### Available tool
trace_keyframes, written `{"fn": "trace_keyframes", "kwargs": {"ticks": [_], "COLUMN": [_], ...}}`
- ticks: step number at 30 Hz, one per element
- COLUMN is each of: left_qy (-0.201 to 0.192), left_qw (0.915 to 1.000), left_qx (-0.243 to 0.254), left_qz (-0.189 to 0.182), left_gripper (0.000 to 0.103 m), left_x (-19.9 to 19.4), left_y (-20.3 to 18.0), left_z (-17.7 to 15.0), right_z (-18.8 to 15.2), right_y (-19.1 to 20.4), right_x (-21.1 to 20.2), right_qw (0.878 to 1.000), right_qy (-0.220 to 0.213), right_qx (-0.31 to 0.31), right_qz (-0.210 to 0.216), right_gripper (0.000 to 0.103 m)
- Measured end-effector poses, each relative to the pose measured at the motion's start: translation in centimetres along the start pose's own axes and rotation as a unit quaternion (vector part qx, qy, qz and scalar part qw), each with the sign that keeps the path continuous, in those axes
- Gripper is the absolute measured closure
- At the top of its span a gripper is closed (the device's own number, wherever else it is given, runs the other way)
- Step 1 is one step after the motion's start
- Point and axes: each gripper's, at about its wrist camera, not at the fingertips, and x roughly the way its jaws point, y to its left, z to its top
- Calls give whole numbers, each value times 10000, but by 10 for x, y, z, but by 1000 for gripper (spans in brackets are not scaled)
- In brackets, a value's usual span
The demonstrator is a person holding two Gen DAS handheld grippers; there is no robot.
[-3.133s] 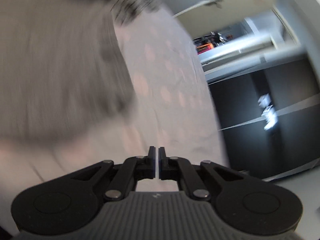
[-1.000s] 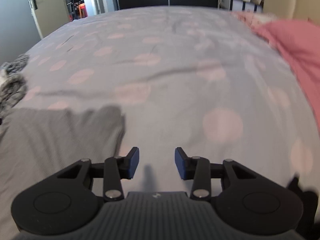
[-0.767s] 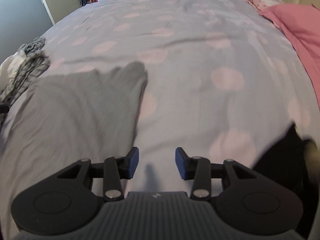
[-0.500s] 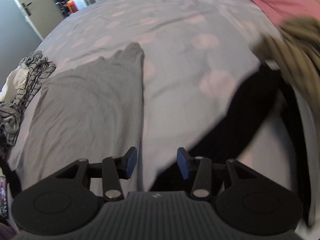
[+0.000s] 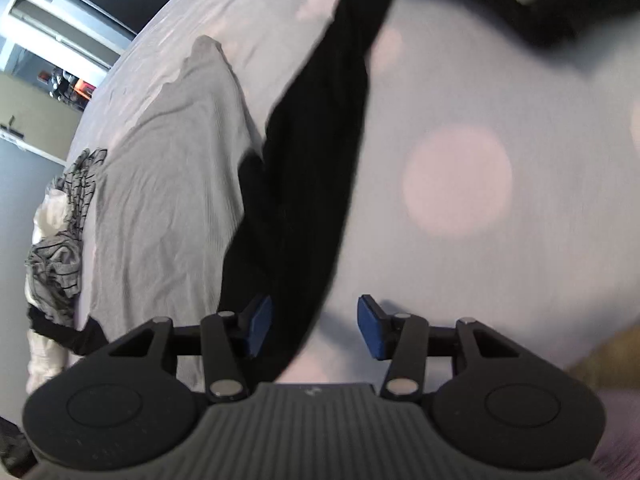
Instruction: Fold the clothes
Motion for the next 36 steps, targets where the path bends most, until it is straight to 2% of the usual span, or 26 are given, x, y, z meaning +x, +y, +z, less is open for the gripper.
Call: {"fn": "trace_keyframes", "kwargs": {"ticks": [2,6,8,9,10,11,15,18,22,25,30,36], "left_qy": [-96,-241,-406,-472,-510,-534,-764,-984,-1185,-1025,-477,-63], "left_qw": [9999,9994,9990,9988,9986,9985,9967,9951,9928,9942,9962,9925], "left_qx": [-26,-206,-98,-74,-74,-95,-281,-129,-71,-65,-118,188], "left_qz": [-48,-140,-134,-123,-89,-34,-19,0,144,320,722,1203], "left_gripper": [59,61,70,74,89,102,102,103,103,103,103,103], "left_x": [7,23,28,28,29,29,8,-20,-53,-60,-47,-20], "left_y": [-2,-2,-4,-4,-4,-3,0,-7,-9,-5,8,10], "left_z": [-2,-9,-9,-9,-8,-7,-12,-17,-27,-34,-43,-45], "right_z": [-7,-16,-14,-12,-10,-9,-10,-14,-22,-28,-43,-39], "right_y": [-2,1,6,6,5,2,-1,8,12,8,1,-4], "right_x": [5,21,28,31,34,36,19,-7,-33,-41,-34,-6], "right_qw": [9997,9994,9987,9982,9982,9983,9967,9943,9939,9958,9992,9988], "right_qy": [-28,-197,-359,-419,-431,-431,-615,-854,-970,-809,-349,-61], "right_qx": [138,88,-23,-50,13,105,359,270,269,303,148,35], "right_qz": [213,256,368,426,412,372,387,586,461,317,-141,-480], "right_gripper": [52,53,56,67,87,99,99,100,100,101,101,100]}}
